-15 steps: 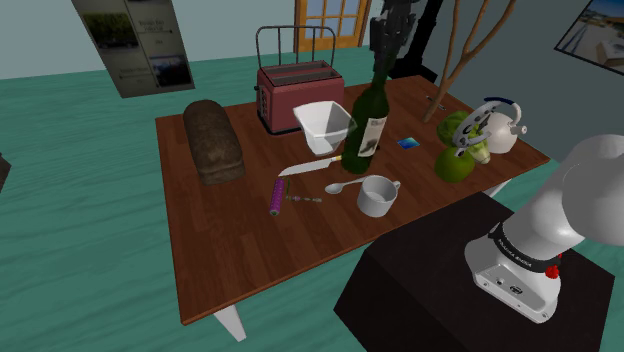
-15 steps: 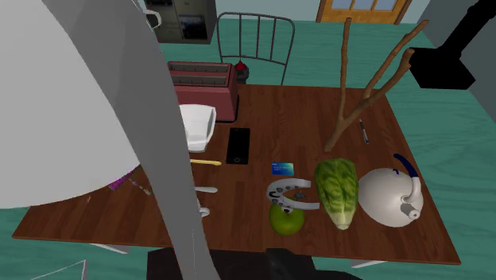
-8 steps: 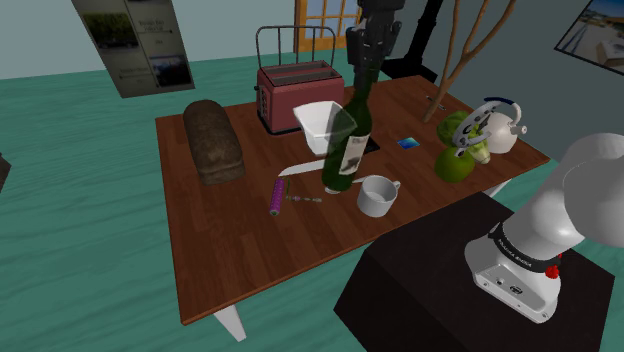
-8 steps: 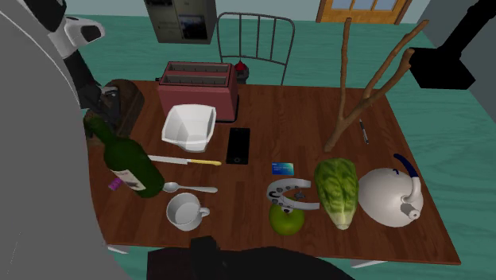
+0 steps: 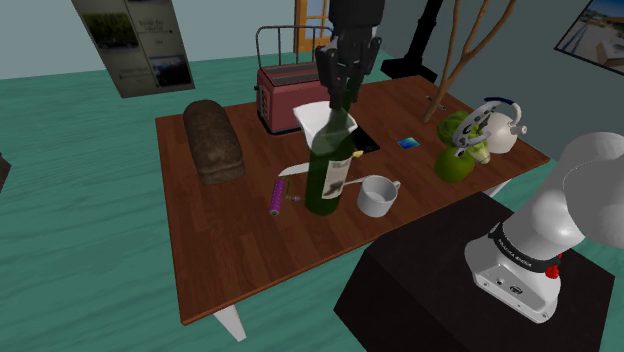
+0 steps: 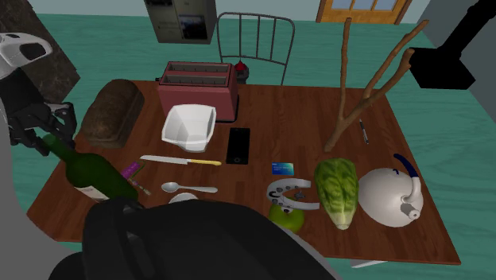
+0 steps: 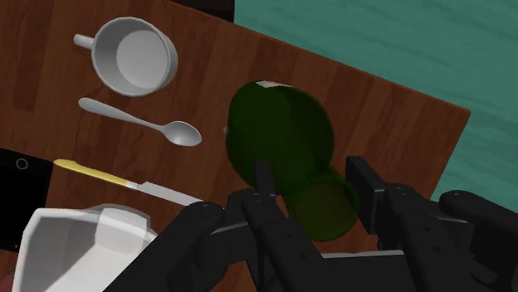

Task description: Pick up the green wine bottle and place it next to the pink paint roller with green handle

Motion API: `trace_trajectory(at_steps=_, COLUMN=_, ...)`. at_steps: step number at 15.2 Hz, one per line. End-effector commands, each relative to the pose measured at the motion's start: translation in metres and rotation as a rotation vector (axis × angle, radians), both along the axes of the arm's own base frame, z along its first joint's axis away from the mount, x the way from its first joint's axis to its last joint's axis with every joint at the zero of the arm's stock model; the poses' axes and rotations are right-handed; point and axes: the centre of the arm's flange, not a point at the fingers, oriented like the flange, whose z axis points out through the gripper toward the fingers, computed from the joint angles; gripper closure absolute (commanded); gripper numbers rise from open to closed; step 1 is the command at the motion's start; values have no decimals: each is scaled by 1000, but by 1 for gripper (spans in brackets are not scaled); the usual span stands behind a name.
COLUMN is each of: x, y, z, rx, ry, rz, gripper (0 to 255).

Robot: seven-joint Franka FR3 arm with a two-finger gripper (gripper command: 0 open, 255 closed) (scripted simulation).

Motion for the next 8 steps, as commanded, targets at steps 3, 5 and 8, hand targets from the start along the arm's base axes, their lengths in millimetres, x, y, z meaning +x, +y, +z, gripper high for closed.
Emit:
trace_trajectory(at_steps=3, x=-1, y=4, z=-20, rx=0, ry=-1, rz=-1, gripper=255)
trace_trajectory(at_steps=5, x=-1, y=4, z=-31, rx=0, ry=-1, rz=-1, gripper=255)
trace_trajectory(at_steps=8, x=-1, y=4, z=-47, rx=0, ry=-1, rz=-1, gripper=255)
